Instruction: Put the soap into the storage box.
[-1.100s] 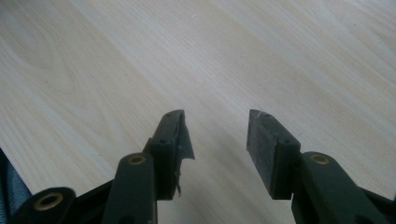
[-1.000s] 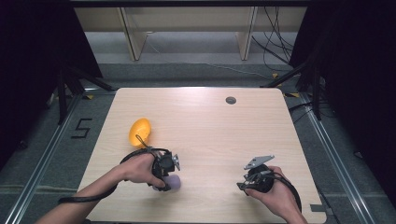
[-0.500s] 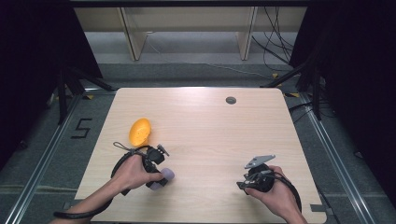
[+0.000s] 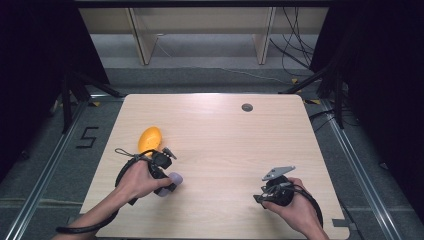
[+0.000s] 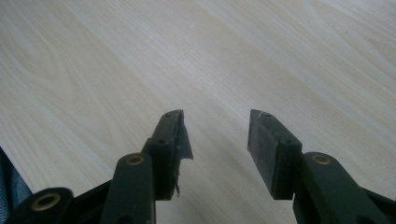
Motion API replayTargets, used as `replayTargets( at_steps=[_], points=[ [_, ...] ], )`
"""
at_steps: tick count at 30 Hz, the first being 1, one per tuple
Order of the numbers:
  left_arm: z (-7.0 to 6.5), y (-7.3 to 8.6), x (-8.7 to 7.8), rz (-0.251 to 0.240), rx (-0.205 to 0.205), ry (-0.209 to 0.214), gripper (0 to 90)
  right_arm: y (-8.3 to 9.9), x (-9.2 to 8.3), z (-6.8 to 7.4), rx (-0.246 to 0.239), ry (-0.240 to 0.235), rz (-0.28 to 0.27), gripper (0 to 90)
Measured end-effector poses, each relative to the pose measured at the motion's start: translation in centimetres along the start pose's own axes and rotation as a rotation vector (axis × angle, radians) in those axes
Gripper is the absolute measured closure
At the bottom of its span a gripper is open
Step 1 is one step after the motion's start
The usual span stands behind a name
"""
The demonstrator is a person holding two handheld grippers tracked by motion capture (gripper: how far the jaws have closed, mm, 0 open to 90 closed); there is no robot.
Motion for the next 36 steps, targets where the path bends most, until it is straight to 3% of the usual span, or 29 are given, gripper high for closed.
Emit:
replayTargets(
  at_steps=[4, 6, 9, 10, 11, 13, 15, 16, 17, 21, 22, 25, 28, 35, 36],
  points=[
    [0.2, -0.1, -0.4, -0.015, -0.015, -0.02, 47.7, -0.1, -0.1, 0.1, 0.003, -0.004, 0.0, 55.6],
    [0.4, -0.3, -0.7, -0.024, -0.029, -0.024, 47.7, 0.0, -0.2, 0.2, 0.028, -0.004, 0.02, 55.5],
    [0.7, -0.4, -1.0, -0.03, -0.022, -0.039, 47.7, 0.0, -0.2, 0.2, 0.028, -0.005, 0.021, 55.5],
    [0.7, -0.4, -1.1, -0.039, -0.041, -0.038, 47.7, 0.0, -0.2, 0.2, 0.029, -0.005, 0.022, 55.5],
    [0.9, -0.5, -1.4, -0.037, -0.021, -0.051, 47.8, 0.0, -0.2, 0.2, 0.027, -0.003, 0.021, 55.5],
    [1.1, -0.5, -1.6, -0.048, -0.043, -0.054, 47.7, 0.0, -0.2, 0.2, 0.028, -0.005, 0.022, 55.4],
    [1.5, -0.7, -1.9, -0.06, -0.026, -0.071, 47.7, 0.0, -0.2, 0.2, 0.028, -0.003, 0.02, 55.3],
    [1.6, -0.6, -2.1, -0.053, -0.04, -0.07, 47.7, 0.0, -0.2, 0.2, 0.029, -0.003, 0.02, 55.3],
    [1.6, -0.7, -2.1, -0.077, -0.058, -0.07, 47.7, 0.0, -0.2, 0.2, 0.029, -0.004, 0.02, 55.3],
    [2.2, -0.8, -2.8, -0.087, -0.056, -0.079, 47.7, 0.0, -0.2, 0.2, 0.03, -0.006, 0.02, 55.2],
    [2.2, -0.8, -2.9, -0.097, -0.084, -0.079, 47.8, 0.0, -0.3, 0.2, 0.03, -0.005, 0.019, 55.2],
    [2.6, -0.9, -3.4, -0.099, -0.074, -0.087, 47.8, 0.0, -0.3, 0.2, 0.032, -0.005, 0.02, 55.2],
    [2.7, -0.9, -3.7, -0.116, -0.104, -0.084, 47.8, 0.0, -0.3, 0.2, 0.032, -0.005, 0.019, 55.1],
    [3.5, -1.0, -4.4, -0.121, -0.063, -0.09, 47.7, 0.0, -0.3, 0.2, 0.031, -0.004, 0.013, 55.0],
    [3.3, -1.0, -4.5, -0.141, -0.108, -0.092, 47.8, -0.1, -0.3, 0.2, 0.038, -0.005, 0.014, 54.9]
  ],
)
Point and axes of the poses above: each handheld gripper's, and its own axes: x roughly forward along the jaws, y roughly out of its underside, z roughly to its left, the point moved 4 cm from there along x, roughly forward along the jaws, and after that the axes turned 14 degrees about y, right-handed, at the moved point
